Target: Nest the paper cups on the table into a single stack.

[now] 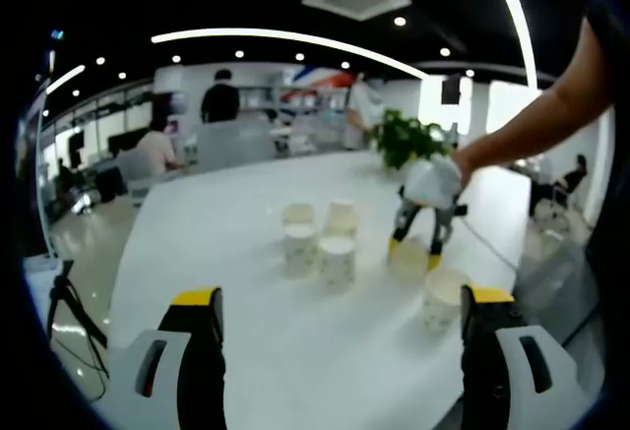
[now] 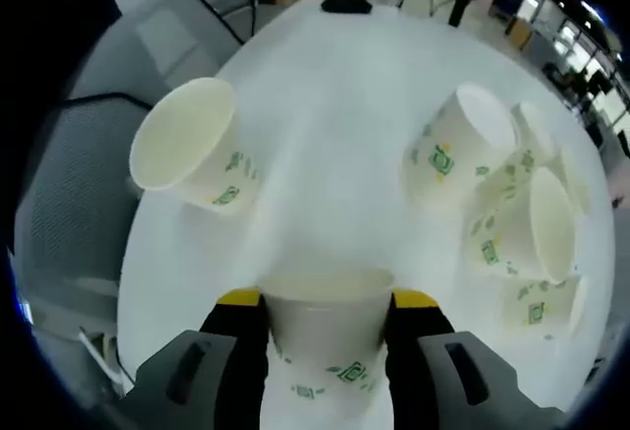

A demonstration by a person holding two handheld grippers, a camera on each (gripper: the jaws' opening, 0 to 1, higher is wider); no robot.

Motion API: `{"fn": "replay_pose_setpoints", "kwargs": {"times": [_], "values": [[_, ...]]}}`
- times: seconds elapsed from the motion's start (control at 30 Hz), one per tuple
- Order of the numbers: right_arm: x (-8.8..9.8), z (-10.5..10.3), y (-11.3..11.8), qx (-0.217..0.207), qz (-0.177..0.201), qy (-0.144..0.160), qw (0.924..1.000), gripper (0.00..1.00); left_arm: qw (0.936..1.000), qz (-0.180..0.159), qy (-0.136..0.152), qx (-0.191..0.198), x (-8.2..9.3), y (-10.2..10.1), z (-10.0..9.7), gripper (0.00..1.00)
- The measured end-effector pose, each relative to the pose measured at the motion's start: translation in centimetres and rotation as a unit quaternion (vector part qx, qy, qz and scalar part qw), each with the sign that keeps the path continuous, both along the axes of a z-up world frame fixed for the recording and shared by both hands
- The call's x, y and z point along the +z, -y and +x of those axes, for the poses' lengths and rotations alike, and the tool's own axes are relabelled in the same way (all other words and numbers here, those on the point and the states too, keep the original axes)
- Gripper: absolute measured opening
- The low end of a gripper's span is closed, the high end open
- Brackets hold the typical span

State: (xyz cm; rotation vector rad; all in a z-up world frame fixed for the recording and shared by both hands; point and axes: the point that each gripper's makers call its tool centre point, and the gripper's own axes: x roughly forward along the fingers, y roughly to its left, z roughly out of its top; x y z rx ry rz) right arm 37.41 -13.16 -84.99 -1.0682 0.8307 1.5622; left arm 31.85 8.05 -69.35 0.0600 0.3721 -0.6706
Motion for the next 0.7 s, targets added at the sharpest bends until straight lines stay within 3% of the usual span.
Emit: {"fn": "replay_pose_setpoints", "kwargs": {"times": [0.17,0.37,0.7], "values": [[1.0,0.6,-0.5,-0.028,0.035,0.003,0.9990,0.43,1.0000,0.000,0.002,-0.002,0.1,0.1,0.3,0.98],[2.9,2.0,-1.1,-0.088,0.091,0.006,0.9920,0.41,1.0000,-0.002,0.005,-0.008,0.3,0.5,0.6,0.98],[6.2,3.7,-1.6,-0.187,0.187,-0.001,0.9644,0.40,0.9999,-0.005,0.009,-0.009,0.7,1.0,0.9,0.98]]}}
